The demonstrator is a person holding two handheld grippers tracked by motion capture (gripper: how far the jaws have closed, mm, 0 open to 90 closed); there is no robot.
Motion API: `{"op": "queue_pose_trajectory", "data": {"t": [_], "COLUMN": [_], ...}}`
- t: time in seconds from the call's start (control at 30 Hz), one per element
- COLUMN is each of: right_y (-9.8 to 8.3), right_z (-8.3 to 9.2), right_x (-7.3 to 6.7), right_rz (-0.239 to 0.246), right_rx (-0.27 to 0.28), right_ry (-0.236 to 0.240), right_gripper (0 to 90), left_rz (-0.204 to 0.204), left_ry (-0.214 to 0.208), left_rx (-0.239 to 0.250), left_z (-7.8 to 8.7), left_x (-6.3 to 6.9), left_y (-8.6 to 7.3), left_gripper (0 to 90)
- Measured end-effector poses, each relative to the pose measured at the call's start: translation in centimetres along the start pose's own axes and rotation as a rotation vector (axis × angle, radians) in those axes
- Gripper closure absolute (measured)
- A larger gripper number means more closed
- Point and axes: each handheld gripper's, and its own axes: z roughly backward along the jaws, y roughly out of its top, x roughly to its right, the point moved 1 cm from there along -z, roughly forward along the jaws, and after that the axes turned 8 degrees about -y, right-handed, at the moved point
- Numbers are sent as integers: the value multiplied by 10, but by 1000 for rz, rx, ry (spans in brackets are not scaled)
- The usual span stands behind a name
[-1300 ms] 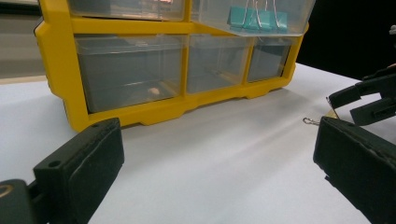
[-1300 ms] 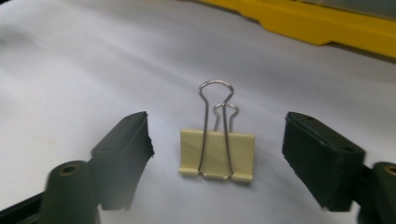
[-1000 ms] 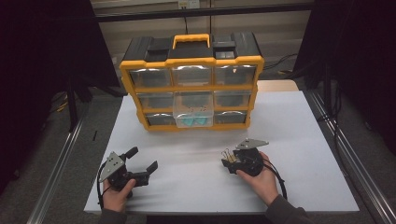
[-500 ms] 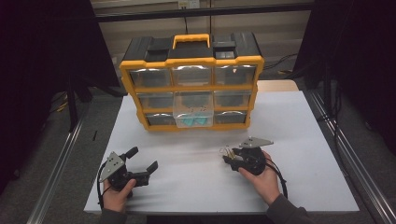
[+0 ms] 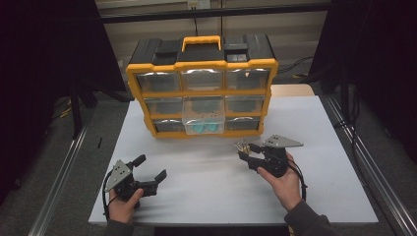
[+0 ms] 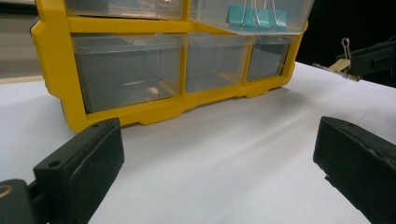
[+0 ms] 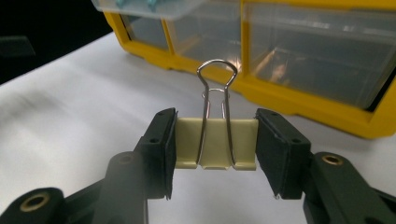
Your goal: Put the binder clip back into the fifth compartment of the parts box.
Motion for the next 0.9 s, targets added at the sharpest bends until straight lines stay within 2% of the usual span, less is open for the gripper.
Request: {"op": "queue_pose_trajectory", "data": {"t": [0.3,0.4,0.77,0.9], "right_y": [20,27,53,64], "right_z": [10,13,22,25], "right_x": [-1,0,2,1], "right_rz": [-9,-26,-27,-33], "right_rx": [66,92,160,184], "right_ry": [9,3,8,7], "right_gripper": [503,503,503,503], "left_rz": [-1,5,-3,10], "left_ry": [-3,-5,0,-4], "left_rx": [1,2,2,7], "left_z": [0,0,0,0], "left_x": [0,0,0,0], "left_y": [0,0,0,0], "left_gripper": [19,19,19,19]}}
